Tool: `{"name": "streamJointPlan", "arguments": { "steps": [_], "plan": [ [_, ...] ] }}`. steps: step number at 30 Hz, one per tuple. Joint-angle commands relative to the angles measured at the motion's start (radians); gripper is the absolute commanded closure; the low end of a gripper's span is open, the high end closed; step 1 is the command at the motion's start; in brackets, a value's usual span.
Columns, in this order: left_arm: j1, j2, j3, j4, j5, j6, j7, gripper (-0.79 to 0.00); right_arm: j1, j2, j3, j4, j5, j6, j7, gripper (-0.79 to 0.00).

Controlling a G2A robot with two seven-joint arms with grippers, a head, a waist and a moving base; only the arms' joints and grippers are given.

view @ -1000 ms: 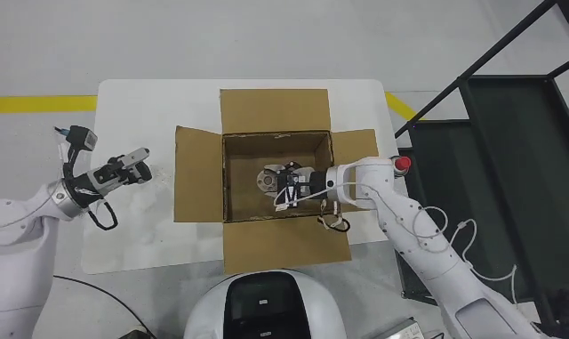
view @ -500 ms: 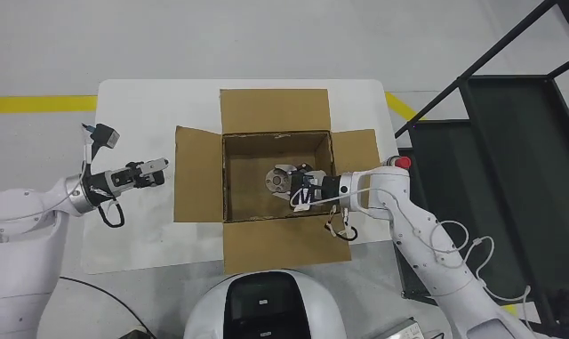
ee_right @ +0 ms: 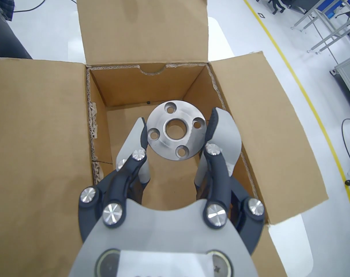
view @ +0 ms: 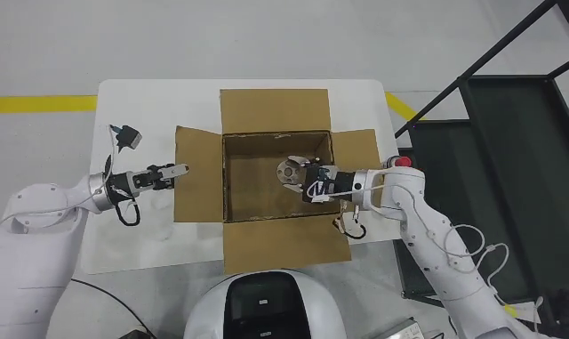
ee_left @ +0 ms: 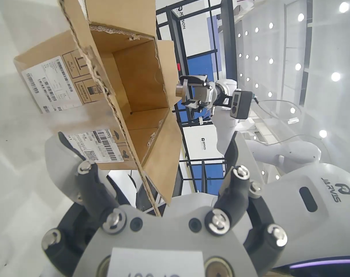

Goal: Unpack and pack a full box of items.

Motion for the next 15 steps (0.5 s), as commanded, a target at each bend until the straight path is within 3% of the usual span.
{"name": "streamJointPlan", "arguments": {
  "steps": [1, 6, 7, 8, 9, 15],
  "plan": [
    [-0.037, -0.004, 0.036, 0.034, 0.014, 0.000, -0.011, -0.785, -0.033, 0.008, 0.044, -0.027, 0.004, -0.008, 0.008, 0.000],
    [-0.096, -0.012, 0.085, 0.097, 0.032, -0.018, -0.017, -0.785, -0.111, 0.024, 0.136, -0.096, 0.023, -0.011, 0.017, 0.000],
    [-0.102, -0.012, 0.089, 0.104, 0.035, -0.024, -0.015, -0.733, -0.125, 0.027, 0.150, -0.108, 0.027, -0.011, 0.018, 0.000],
    [-0.106, -0.013, 0.093, 0.110, 0.033, -0.027, -0.014, -0.326, -0.138, 0.029, 0.162, -0.120, 0.031, -0.010, 0.019, 0.000],
    [-0.109, -0.013, 0.094, 0.114, 0.031, -0.030, -0.012, 0.000, -0.150, 0.030, 0.172, -0.130, 0.038, -0.007, 0.017, 0.000],
    [-0.104, -0.008, 0.090, 0.117, 0.041, -0.031, -0.005, 0.000, -0.189, 0.038, 0.196, -0.165, 0.049, -0.006, 0.020, 0.000]
  ]
}}
